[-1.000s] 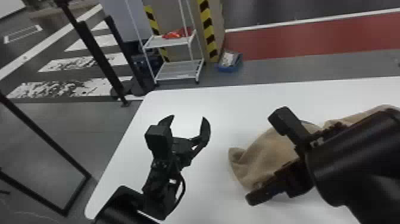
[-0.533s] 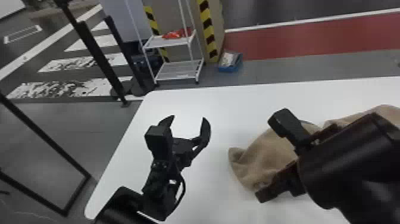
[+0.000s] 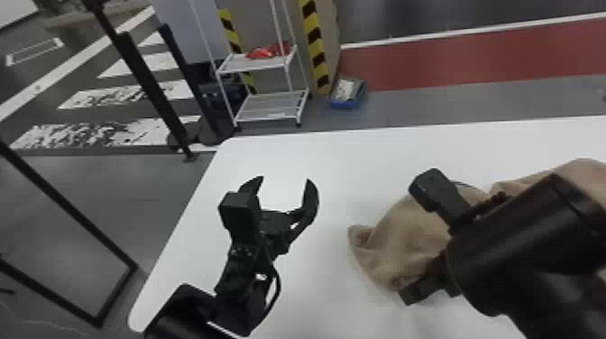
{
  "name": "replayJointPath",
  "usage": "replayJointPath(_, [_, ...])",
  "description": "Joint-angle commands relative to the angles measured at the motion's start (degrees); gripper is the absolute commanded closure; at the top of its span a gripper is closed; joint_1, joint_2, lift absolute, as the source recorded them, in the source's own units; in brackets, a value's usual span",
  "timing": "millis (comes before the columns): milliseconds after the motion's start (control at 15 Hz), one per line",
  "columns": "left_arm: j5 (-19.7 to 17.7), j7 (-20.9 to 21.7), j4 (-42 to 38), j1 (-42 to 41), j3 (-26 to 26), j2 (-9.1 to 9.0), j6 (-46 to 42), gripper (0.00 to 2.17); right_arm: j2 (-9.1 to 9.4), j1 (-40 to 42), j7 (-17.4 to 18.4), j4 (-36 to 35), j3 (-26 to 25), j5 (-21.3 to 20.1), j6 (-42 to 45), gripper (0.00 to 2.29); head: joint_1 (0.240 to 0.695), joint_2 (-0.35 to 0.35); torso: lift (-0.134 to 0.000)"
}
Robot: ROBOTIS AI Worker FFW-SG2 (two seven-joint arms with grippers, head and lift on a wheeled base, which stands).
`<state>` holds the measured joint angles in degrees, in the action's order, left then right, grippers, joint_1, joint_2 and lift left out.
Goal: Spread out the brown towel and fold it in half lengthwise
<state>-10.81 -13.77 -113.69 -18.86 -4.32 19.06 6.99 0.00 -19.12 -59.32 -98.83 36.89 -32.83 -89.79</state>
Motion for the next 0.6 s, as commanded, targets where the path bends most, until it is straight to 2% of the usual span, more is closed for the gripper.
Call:
replayJointPath(0, [0.1, 0.1, 0.0, 0.0, -0.1, -0.08, 0.0, 0.08, 0.05, 0.1, 2.2, 0.0, 0.2, 0.3, -0.3, 0.5, 0.695, 0.347, -0.125])
replayJointPath(333, [0.1, 0.1, 0.4, 0.1, 0.0, -0.17, -0.2, 0.08, 0.05, 1.7, 6.8, -3.3, -0.6, 2.6, -0.3, 0.5, 0.695, 0.34, -0.125])
replayJointPath(533, [0.1, 0.1, 0.5, 0.1, 0.0, -0.17, -0.3, 0.08, 0.05, 1.8, 10.9, -3.2, -1.1, 4.4, 0.7, 0.51, 0.695, 0.337, -0.125])
